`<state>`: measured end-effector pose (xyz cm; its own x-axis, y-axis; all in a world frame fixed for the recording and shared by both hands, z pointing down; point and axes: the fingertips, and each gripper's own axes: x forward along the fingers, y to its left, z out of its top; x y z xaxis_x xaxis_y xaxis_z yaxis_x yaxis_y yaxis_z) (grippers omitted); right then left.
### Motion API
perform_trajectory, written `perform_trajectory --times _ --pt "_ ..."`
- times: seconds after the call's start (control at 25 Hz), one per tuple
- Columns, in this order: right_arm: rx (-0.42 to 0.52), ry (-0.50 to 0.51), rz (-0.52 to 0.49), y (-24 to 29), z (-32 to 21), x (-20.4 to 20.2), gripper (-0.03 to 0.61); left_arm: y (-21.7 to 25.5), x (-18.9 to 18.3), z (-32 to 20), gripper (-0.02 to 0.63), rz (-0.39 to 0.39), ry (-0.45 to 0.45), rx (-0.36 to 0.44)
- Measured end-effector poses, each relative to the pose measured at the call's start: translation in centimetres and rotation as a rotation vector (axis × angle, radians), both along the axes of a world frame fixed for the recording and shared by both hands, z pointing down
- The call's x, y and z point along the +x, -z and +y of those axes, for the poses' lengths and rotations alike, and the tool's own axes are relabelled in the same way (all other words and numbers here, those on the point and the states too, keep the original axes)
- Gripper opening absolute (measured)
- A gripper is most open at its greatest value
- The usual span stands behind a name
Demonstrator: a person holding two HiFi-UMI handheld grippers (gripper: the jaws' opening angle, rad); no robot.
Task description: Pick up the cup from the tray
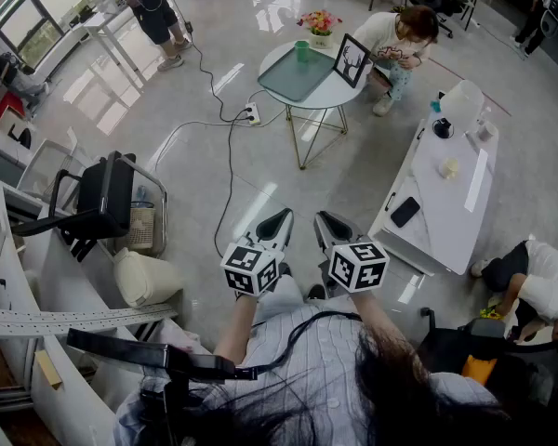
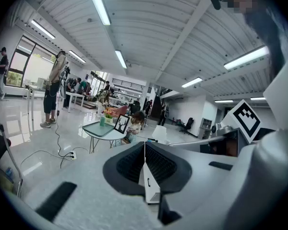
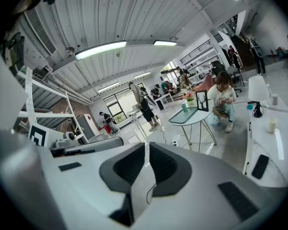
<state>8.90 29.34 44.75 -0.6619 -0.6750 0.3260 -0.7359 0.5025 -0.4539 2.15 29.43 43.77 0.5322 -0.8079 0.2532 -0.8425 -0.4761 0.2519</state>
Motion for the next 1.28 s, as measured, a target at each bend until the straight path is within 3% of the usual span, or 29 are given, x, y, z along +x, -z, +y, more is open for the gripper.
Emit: perform_trajectory --times 0.84,1.28 --pt "0.016 -0.002 -0.037 -0.1 -0.6 0.7 0.048 -0.7 0.1 0.7 0.017 -0.028 0.02 -0.011" --pt "0.014 0.003 -0.028 -0.3 -3.8 1.0 0.048 -1.1 1.0 -2.7 0.017 -0.032 -0.009 -0.026"
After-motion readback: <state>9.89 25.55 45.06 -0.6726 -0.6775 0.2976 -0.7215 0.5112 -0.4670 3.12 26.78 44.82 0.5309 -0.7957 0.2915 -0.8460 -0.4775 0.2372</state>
